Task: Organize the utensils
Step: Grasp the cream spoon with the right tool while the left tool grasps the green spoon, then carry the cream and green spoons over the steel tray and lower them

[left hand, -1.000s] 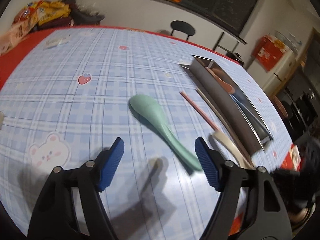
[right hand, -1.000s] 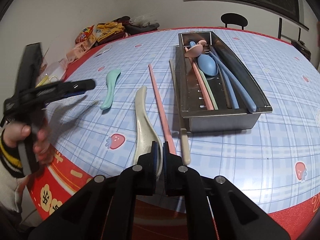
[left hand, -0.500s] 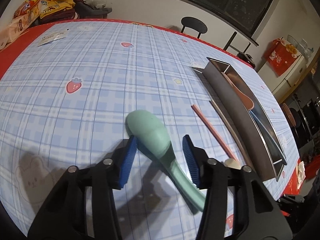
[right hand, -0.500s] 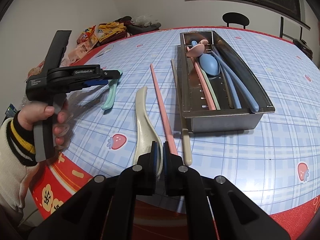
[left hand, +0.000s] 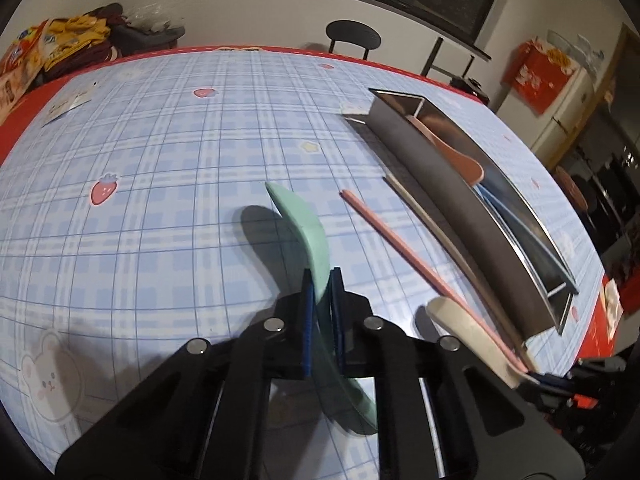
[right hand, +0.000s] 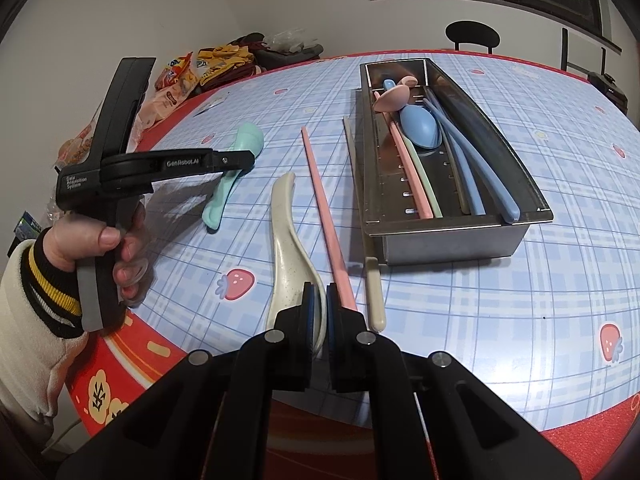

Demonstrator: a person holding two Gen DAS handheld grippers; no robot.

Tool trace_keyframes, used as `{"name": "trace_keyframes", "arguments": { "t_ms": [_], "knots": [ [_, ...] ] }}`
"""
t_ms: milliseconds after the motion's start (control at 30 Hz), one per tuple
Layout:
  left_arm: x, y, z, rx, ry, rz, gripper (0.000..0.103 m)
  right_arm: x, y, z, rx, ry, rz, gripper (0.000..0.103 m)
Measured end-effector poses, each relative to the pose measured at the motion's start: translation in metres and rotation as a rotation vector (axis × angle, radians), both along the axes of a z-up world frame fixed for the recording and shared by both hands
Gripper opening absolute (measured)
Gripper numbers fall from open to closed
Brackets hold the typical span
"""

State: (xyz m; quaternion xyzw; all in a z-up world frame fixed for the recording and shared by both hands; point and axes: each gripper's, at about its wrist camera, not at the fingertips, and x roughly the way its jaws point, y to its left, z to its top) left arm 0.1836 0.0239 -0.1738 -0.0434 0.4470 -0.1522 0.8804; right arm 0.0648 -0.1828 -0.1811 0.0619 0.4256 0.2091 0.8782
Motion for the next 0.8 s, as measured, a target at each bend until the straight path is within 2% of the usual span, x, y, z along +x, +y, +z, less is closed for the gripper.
{"name": "trace_keyframes", "arguments": {
  "t_ms": [367, 600, 800],
  "knots": [
    [-0.037, 0.007, 0.000, 0.030, -0.005, -0.075, 0.012, 0.001, -0.001, -0.001, 0.010, 0.005, 0.000, 0.007],
    [-0.058, 0.009, 0.007, 0.020, -0.094, -0.066, 0.011, 0.001, -0.001, -0.001, 0.016, 0.006, 0.000, 0.007],
    [-0.060, 0.021, 0.011, -0.042, -0.109, -0.046, 0.011, -0.003, -0.003, 0.001, 0.030, -0.006, 0.004, 0.006]
  ]
}}
